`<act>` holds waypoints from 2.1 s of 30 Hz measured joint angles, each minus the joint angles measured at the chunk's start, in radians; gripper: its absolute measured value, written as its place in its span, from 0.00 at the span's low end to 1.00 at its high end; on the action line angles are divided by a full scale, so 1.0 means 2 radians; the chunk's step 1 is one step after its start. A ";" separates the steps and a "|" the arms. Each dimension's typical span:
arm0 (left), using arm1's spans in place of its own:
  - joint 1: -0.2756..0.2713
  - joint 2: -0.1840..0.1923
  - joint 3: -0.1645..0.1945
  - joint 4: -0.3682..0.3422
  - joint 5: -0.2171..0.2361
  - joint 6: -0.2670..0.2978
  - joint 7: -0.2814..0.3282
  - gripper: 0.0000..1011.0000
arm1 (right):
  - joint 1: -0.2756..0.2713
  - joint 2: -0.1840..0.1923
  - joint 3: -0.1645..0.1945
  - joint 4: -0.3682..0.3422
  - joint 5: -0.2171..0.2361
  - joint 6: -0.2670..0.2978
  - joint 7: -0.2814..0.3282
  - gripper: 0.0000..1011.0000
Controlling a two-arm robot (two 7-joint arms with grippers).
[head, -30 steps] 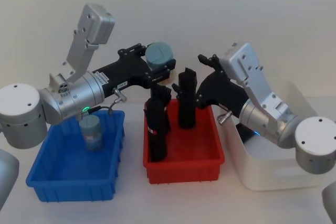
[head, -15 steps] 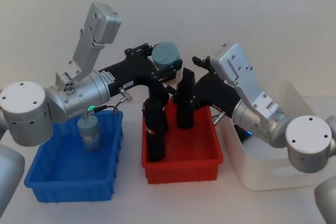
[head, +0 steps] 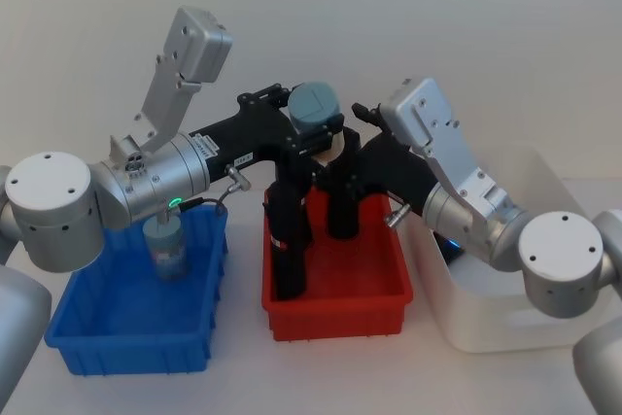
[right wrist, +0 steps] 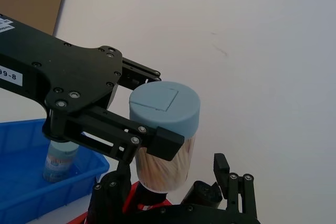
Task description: Pick the cotton swabs from the blue box and place them into the white box.
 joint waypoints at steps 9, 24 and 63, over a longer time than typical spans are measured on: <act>0.000 0.000 0.003 0.000 -0.002 0.002 0.001 0.66 | 0.006 -0.004 -0.004 0.006 0.000 -0.002 -0.004 0.99; 0.002 0.000 0.004 -0.002 -0.003 0.004 0.005 0.66 | 0.010 -0.007 -0.007 0.011 0.004 -0.004 -0.006 0.70; 0.002 0.000 0.005 -0.002 -0.003 0.005 0.006 0.99 | 0.004 -0.002 -0.004 0.010 0.004 0.003 -0.037 0.63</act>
